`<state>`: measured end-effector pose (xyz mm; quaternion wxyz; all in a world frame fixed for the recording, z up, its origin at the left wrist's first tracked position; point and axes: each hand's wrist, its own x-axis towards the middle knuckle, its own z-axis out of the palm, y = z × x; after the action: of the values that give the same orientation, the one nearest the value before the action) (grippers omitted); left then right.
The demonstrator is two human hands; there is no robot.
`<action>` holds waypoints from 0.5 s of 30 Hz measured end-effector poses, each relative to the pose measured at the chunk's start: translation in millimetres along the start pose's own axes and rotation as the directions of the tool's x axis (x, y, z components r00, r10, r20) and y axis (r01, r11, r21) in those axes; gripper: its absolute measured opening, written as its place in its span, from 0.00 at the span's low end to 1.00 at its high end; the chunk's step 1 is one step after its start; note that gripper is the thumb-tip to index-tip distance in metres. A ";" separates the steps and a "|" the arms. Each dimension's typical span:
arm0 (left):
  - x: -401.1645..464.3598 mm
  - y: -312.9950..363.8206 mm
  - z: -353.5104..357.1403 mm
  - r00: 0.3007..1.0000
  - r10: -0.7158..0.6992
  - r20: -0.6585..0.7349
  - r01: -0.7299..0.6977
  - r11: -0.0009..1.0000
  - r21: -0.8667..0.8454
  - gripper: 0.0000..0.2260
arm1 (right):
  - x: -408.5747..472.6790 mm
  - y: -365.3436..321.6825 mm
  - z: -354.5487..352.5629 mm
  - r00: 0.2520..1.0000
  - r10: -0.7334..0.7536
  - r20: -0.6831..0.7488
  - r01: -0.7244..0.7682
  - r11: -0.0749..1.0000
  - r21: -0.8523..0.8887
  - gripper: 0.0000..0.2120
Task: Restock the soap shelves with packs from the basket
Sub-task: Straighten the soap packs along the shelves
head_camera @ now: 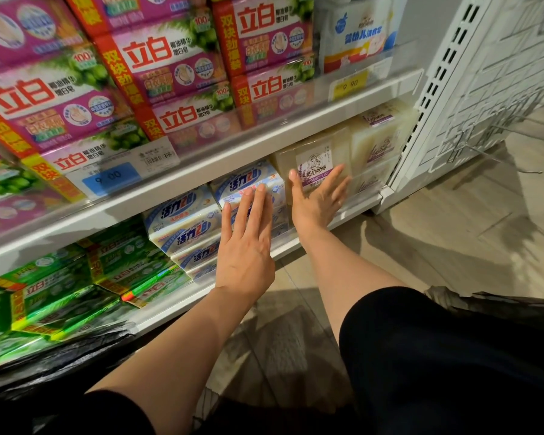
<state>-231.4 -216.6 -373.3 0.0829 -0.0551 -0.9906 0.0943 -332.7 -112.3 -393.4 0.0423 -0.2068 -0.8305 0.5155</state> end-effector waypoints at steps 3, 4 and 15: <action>-0.3 0.5 -1.6 1.000 0.002 0.002 -0.002 1.000 -0.004 0.42 | 1.6 -0.8 -3.2 0.999 -0.002 0.051 0.002 1.000 0.004 0.48; -0.2 0.7 -1.8 1.000 0.001 0.002 -0.001 1.000 -0.002 0.42 | 2.2 -0.6 -4.6 0.997 -0.001 0.071 0.001 1.000 0.008 0.48; 0.5 1.8 -1.0 1.000 0.002 -0.008 -0.003 1.000 -0.006 0.42 | 8.9 3.9 -14.9 0.975 0.021 0.219 -0.004 0.997 -0.075 0.48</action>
<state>-231.5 -214.6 -372.5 0.0864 -0.0569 -0.9904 0.0914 -335.4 -94.8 -391.1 -0.0607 -0.1551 -0.8474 0.5042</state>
